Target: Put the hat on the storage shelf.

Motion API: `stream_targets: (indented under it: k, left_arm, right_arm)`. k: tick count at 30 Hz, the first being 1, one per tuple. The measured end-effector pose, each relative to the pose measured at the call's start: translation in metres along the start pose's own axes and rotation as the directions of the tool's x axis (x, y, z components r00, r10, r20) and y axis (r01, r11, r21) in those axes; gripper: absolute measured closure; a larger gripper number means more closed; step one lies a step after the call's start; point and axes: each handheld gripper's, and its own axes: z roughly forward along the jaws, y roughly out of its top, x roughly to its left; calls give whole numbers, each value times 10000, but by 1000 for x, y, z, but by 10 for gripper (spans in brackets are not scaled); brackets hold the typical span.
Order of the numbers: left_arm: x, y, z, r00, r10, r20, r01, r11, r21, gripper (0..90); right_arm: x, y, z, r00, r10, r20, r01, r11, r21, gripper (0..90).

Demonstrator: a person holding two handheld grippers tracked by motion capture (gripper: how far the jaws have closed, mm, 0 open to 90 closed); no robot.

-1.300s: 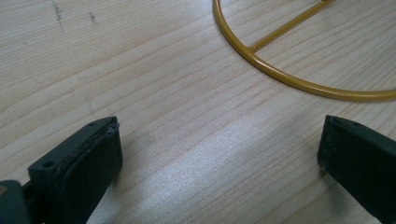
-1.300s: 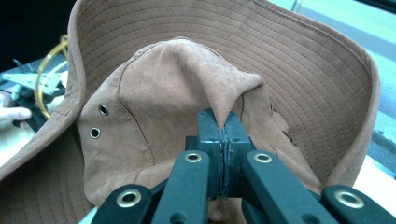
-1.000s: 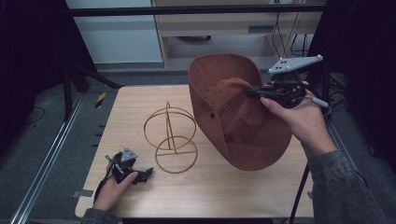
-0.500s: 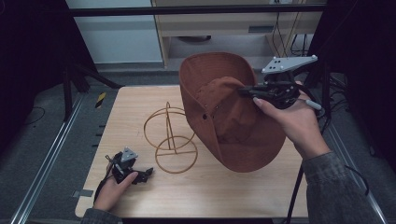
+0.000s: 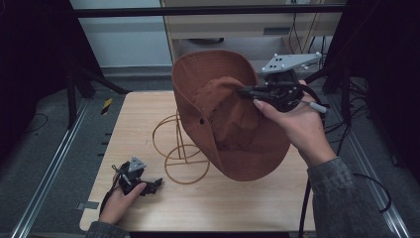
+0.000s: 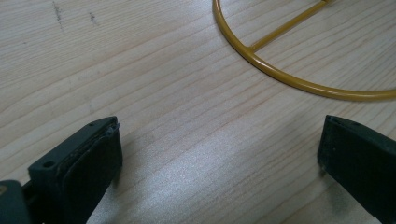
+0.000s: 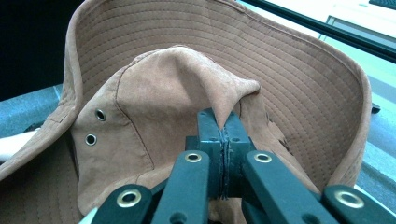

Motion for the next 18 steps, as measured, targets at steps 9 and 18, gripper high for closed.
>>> stream_targets:
  k: [9,18]
  left_arm:
    - [0,0,0,10000,2,-1,-2,10000,-3,0]
    - [0,0,0,10000,-1,9,1,10000,8,0]
  right_arm:
    - [6,10,14,10000,-11,-74,10,9999,-108,894]
    - [12,14,23,9998,44,-202,-50,9996,-276,894]
